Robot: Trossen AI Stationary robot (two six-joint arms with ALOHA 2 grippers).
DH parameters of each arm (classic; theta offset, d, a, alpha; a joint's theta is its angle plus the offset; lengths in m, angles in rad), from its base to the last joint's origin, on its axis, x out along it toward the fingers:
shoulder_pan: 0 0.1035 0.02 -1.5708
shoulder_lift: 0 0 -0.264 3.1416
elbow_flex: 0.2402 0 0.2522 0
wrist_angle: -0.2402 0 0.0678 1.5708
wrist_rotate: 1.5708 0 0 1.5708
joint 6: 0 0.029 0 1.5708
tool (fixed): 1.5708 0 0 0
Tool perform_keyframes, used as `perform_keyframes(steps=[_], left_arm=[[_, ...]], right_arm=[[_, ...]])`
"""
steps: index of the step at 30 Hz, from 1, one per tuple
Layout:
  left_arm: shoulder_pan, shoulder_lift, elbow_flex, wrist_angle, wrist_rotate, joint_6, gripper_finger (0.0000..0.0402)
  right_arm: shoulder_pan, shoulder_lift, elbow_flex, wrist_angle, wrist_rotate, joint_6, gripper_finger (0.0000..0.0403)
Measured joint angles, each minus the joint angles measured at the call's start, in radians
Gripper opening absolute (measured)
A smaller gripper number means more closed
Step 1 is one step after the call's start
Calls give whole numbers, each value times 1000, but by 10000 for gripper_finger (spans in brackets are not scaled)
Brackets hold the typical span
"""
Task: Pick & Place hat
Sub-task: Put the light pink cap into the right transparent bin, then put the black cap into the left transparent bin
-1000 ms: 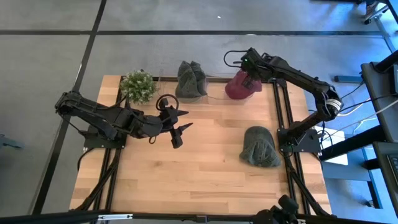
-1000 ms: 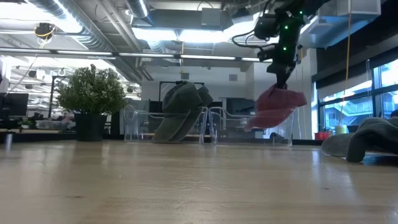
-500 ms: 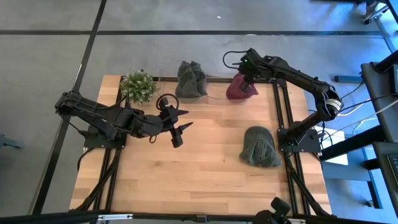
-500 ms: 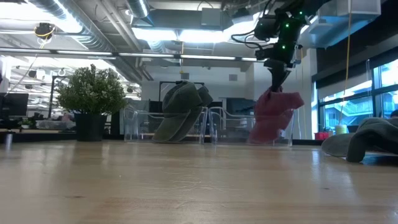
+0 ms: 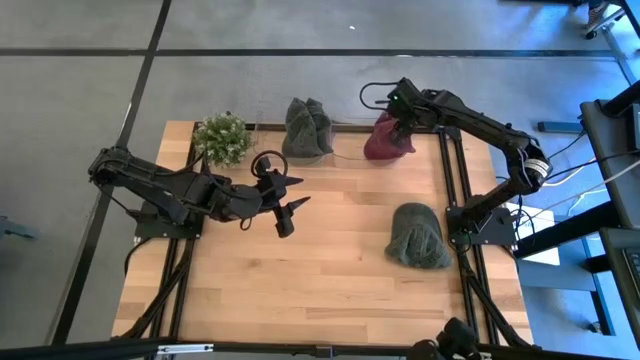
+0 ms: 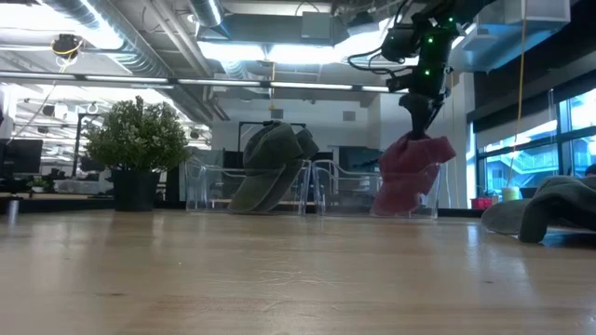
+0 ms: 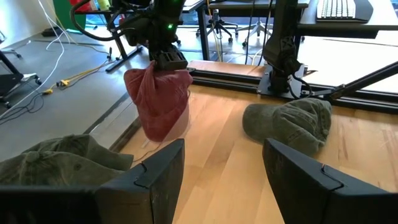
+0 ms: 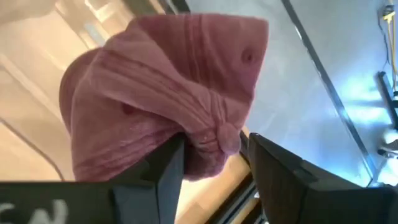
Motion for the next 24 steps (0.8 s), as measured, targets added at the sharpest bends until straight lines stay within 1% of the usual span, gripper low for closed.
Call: perform_keyframes(steps=[3,7,10,13,15,18,19,22,24], left_arm=[[0,0,0,0,0,0,212],[0,0,0,0,0,0,212],[0,0,0,0,0,0,212],[0,0,0,-3,0,0,212],[0,0,0,-3,0,0,212],[0,0,0,-3,0,0,212],[0,0,0,-3,1,0,212],[-3,0,0,-3,23,-1,212],[-3,0,0,-3,49,-3,212]], right_arm=[[1,0,15,-46,0,0,186],[18,-2,65,-101,0,19,189],[46,-5,143,-166,-4,47,189],[102,-5,236,-258,-20,60,189],[160,-6,296,-319,-52,110,189],[274,-7,354,-428,-129,247,189],[325,-8,359,-461,-149,296,189],[487,-26,332,-502,-153,434,189],[588,-40,300,-523,-154,565,189]])
